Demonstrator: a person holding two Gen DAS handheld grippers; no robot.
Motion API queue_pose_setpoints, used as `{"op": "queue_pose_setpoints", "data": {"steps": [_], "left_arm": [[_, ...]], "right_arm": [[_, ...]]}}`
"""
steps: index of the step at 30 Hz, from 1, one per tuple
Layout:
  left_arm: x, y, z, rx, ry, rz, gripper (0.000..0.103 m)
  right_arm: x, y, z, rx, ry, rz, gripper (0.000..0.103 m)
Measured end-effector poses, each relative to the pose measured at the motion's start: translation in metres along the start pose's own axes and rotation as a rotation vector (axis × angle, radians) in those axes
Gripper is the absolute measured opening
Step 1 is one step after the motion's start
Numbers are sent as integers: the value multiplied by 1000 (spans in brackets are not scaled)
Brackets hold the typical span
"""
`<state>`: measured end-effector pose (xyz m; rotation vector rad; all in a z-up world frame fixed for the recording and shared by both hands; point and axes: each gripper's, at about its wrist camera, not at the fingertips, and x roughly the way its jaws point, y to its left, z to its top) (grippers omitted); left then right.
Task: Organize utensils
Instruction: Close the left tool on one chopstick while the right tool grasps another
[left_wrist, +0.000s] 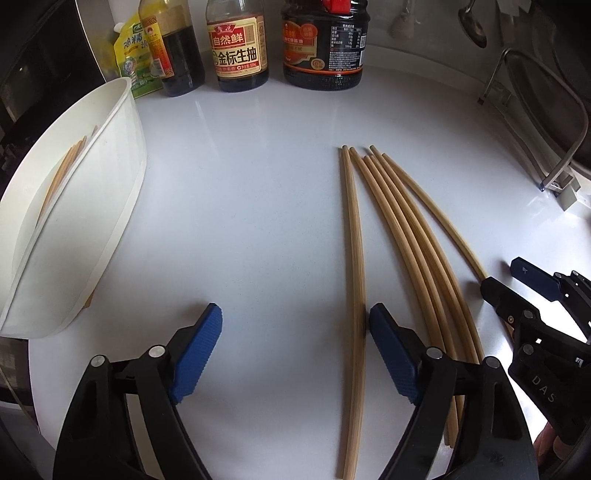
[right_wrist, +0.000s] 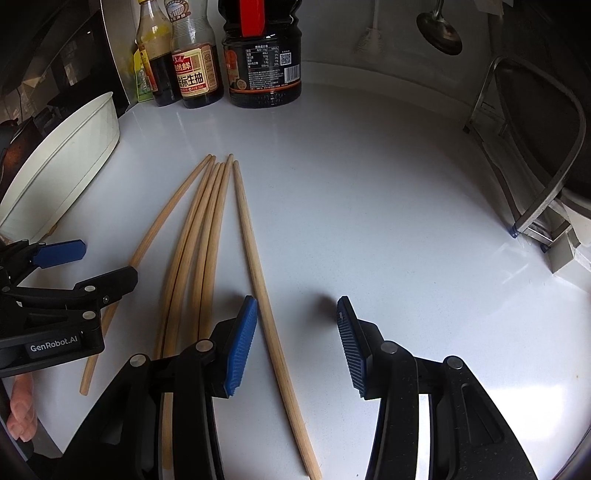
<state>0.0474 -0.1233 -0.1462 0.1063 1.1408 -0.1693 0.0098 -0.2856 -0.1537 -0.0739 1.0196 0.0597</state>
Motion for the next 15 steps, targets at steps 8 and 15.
{"op": "queue_pose_setpoints", "data": {"steps": [8,15], "left_arm": [[-7,-14,-6,59,-21,-37,28],[-9,-8,-7,57,7,-70,7]], "right_arm": [[-2,8,-2,-37,4,17,17],[-3,8,-1,-2,21,31,6]]}}
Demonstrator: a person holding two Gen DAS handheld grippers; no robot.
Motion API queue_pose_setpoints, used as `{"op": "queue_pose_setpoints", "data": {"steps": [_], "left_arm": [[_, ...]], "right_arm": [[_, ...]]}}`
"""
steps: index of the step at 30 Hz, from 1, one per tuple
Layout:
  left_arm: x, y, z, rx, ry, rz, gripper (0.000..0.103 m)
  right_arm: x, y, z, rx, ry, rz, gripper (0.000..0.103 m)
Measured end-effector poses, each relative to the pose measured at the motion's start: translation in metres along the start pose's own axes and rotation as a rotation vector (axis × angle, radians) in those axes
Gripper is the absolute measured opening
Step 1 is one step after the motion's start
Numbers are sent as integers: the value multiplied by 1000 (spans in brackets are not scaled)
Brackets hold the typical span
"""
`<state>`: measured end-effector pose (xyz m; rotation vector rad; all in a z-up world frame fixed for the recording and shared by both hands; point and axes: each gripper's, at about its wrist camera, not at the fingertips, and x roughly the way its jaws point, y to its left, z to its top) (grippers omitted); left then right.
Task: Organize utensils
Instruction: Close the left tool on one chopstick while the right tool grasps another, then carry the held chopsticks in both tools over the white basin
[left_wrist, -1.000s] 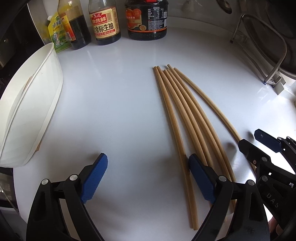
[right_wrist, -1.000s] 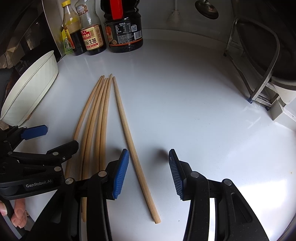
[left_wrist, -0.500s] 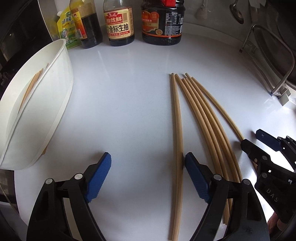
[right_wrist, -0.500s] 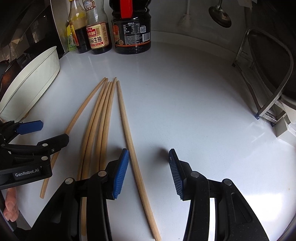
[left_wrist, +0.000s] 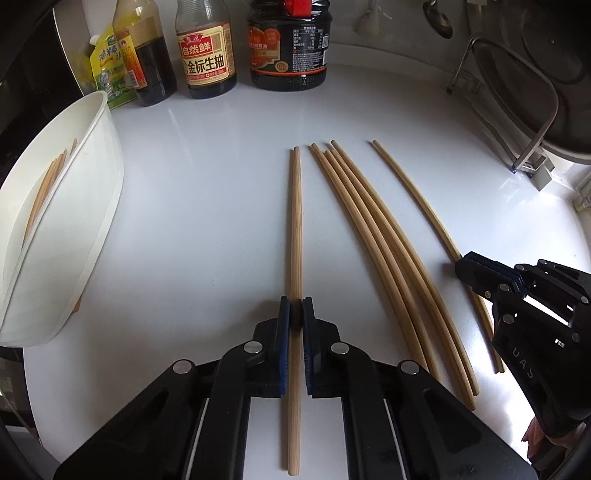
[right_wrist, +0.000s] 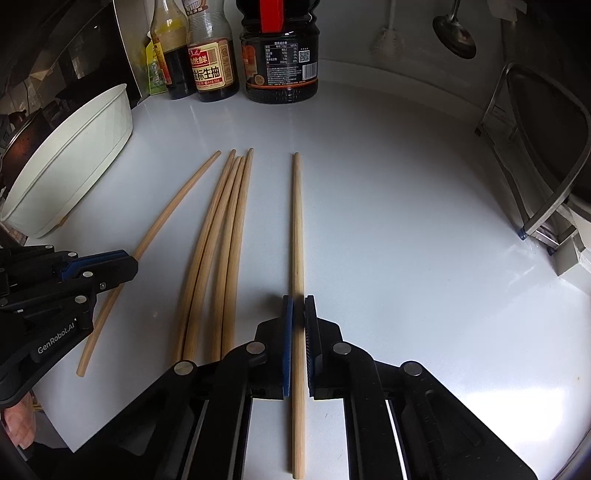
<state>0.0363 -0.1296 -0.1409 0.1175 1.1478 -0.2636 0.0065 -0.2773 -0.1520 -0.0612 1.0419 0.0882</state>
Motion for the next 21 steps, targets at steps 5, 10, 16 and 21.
{"op": "queue_pose_setpoints", "data": {"steps": [5,10,16,21], "left_arm": [[-7,16,4,-29,18,-22,7],[-33,30,14,-43,-21,-47,7],[-78,64,36,-72,-108,-65,7],[-109,115,47,-126,-175,-23,7]], "right_arm": [[-11,-7,3,70,-18,17,6],[-27,-6,19,130,-38,44,6],[-55,25,58,117,-93,87,6],[-65,67,98,128,-134,190,6]]}}
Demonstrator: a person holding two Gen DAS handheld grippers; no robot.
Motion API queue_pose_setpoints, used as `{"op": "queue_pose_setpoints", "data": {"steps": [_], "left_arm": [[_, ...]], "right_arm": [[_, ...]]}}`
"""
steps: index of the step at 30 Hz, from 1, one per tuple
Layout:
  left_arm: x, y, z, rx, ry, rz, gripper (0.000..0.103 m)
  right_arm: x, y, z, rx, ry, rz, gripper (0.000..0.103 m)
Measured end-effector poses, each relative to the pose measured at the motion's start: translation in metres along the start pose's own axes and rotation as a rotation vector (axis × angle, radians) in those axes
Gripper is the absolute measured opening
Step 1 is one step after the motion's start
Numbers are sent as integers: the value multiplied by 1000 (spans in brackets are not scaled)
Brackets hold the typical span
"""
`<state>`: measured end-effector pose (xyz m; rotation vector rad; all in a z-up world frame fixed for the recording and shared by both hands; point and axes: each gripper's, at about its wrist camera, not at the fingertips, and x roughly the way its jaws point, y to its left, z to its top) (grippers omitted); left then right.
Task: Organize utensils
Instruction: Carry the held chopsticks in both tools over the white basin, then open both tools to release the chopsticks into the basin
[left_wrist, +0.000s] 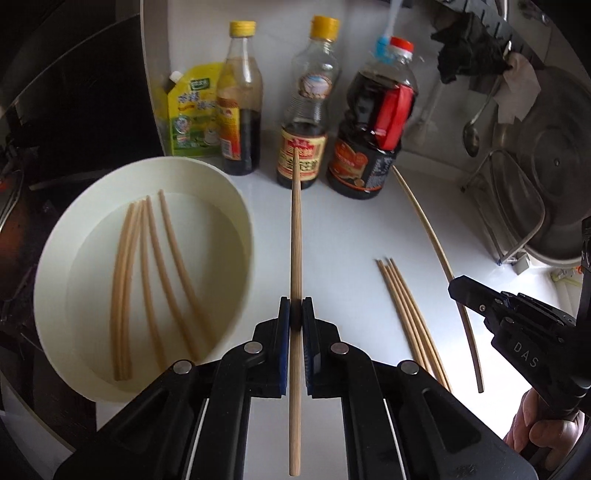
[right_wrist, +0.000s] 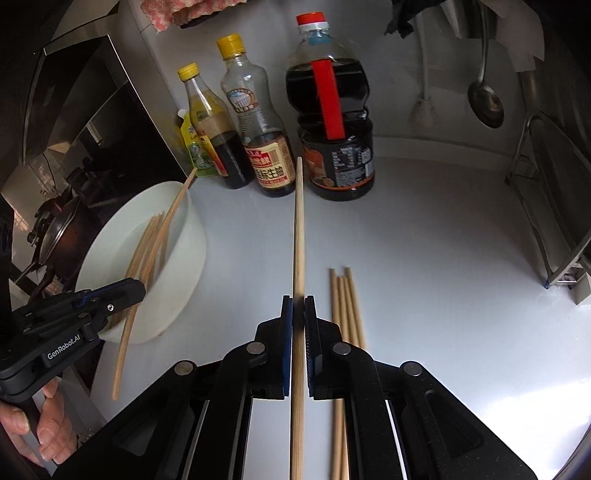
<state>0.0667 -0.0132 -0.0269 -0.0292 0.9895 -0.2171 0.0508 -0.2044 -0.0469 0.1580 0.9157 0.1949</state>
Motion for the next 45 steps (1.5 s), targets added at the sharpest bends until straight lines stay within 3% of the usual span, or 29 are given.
{"op": "queue_pose_setpoints", "data": {"steps": [5,11,18,28,40,43,45], "left_arm": [[-15,65,11,-51,-24,69,7],[-12,139,20,-128,2,130,7],[11,187,20,-162,55,157,7],[39,203,21,-161,103,132,7],[56,204,23,-164,141,118,8],[53,205,23,-175,139,126,20],[47,205,22,-177,124,144,37]], "right_arm": [[27,65,24,-67,4,75,6],[62,140,51,-158,23,152,6],[114,196,59,-212,107,163,6],[163,208,54,-192,219,97,6],[174,204,49,-175,256,64,6],[171,203,51,-168,247,69,9],[166,203,52,-172,234,68,11]]}}
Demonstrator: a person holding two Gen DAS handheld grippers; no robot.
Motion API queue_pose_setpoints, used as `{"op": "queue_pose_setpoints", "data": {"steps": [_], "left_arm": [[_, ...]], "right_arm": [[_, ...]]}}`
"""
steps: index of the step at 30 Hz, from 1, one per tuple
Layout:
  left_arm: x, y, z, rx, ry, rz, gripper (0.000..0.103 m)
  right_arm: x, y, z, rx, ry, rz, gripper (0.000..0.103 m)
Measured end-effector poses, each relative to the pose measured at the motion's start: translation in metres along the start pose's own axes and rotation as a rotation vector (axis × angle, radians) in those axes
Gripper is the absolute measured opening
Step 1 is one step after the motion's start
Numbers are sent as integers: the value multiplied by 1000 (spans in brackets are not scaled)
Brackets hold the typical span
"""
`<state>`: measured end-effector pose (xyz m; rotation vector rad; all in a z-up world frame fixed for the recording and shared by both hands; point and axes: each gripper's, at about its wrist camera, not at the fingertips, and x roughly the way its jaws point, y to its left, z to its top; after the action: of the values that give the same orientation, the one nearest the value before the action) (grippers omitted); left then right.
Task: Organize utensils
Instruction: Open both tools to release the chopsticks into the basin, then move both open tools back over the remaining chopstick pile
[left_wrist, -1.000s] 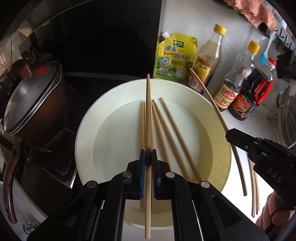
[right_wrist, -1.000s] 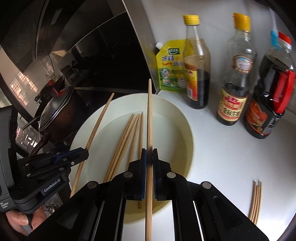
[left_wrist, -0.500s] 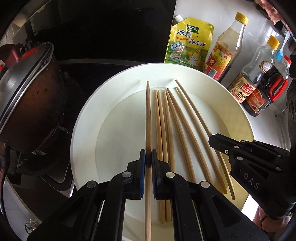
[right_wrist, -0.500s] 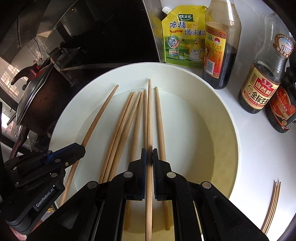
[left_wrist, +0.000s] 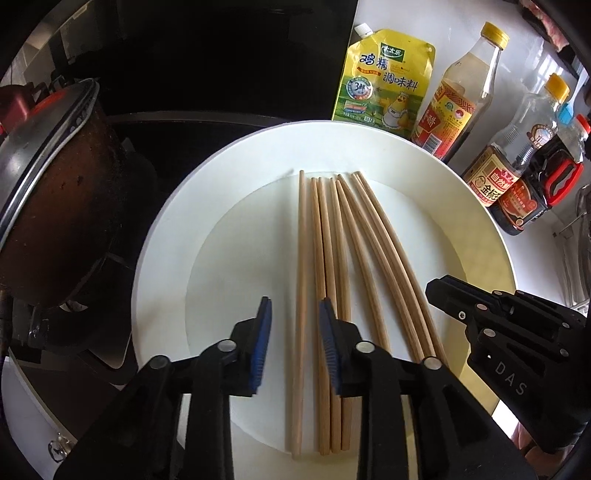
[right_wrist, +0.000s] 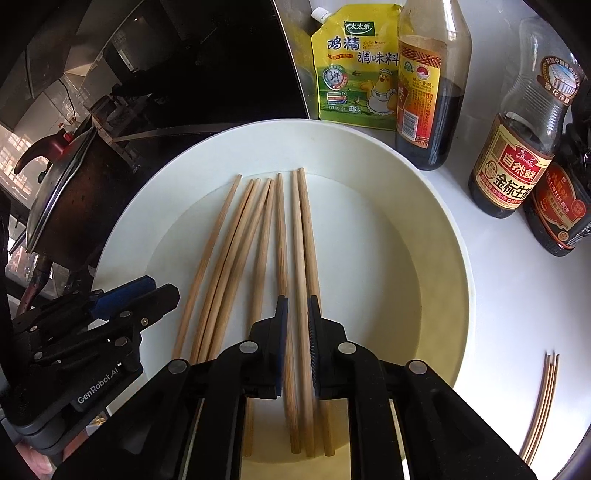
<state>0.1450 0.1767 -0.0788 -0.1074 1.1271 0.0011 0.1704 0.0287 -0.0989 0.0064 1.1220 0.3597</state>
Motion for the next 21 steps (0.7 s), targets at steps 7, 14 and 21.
{"op": "queue_pose_setpoints", "data": {"steps": [7,14,21], "left_arm": [[-23,7,-5,-34,-44,32,63],[-36,9,-15,-58,-46,48,63],[-55,6,-26,-68,-69,60,63]], "right_arm": [[-15,0,-4,-12,-26,0,18],[-30,1,-16,-26,-37,4,20],[-51,2,-33,-33,-52,15,24]]}}
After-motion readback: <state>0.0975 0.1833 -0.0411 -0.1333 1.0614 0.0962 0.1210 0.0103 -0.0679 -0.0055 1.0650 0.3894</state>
